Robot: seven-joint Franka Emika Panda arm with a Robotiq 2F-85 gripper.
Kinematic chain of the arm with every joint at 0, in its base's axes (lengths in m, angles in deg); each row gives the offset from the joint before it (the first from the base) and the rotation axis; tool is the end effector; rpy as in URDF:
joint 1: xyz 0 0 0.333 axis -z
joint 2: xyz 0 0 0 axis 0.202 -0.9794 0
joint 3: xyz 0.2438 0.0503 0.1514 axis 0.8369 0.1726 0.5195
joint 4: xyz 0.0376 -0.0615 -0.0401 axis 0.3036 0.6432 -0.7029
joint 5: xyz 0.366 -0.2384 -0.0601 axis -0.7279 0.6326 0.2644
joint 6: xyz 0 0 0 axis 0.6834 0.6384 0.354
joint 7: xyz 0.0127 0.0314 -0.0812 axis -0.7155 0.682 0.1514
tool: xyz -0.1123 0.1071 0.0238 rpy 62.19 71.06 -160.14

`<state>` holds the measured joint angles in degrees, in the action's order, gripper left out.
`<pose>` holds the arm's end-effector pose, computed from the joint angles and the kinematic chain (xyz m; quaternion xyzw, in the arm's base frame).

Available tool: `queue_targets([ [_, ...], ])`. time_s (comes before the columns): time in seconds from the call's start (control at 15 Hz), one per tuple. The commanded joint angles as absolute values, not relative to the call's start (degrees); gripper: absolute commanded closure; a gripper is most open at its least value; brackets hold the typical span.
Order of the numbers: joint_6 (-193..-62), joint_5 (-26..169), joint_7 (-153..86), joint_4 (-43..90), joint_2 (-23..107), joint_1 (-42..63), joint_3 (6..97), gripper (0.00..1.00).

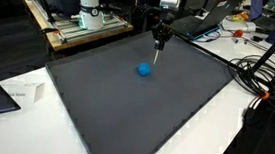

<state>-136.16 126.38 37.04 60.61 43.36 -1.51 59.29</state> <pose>0.5474 0.1501 0.1336 0.9572 -0.0814 0.1945 0.1981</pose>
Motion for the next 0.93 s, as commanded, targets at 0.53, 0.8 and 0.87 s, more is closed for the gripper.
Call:
queue_targets([
  [0.53,-150.76,130.97,38.98,67.86,48.19,1.49,56.03,0.97],
  [0.8,-155.92,132.78,38.97,69.60,49.11,2.15,53.91,0.97],
  [0.87,-157.17,133.30,38.96,69.92,49.33,2.30,53.35,0.97],
])
